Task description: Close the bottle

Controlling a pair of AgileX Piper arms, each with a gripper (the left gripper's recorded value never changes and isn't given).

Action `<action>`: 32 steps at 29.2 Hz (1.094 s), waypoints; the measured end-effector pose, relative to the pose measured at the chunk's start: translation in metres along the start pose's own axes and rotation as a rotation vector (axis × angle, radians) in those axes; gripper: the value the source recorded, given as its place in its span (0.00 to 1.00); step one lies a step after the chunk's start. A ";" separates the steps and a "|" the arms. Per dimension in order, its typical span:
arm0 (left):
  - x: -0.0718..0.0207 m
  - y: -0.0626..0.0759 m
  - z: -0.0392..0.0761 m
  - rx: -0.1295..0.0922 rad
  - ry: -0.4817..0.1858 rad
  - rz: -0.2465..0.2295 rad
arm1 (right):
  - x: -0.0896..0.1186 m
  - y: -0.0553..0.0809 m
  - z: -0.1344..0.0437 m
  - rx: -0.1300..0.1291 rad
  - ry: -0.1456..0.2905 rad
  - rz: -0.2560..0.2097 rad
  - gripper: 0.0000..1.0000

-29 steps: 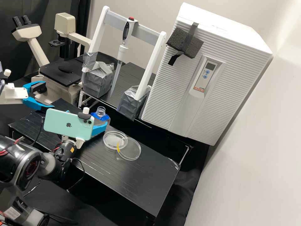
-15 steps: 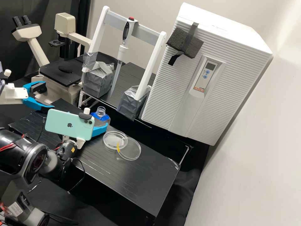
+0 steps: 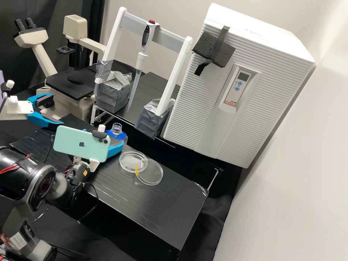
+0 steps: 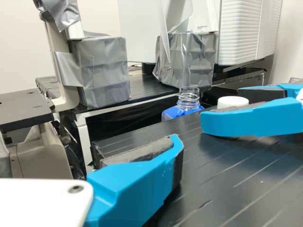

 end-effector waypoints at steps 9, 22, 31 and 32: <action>0.0000 0.000 0.000 0.000 0.000 0.000 | 0.000 0.000 0.000 0.000 0.000 0.000 0.00; 0.0000 -0.001 0.000 0.015 0.005 -0.012 | 0.000 0.002 0.002 0.002 -0.009 0.008 0.00; 0.0012 0.000 -0.001 0.017 0.006 -0.012 | 0.000 0.002 0.002 0.009 -0.016 0.017 0.00; 0.0015 0.000 -0.001 0.017 0.006 -0.010 | 0.000 0.002 0.002 0.009 -0.016 0.017 0.00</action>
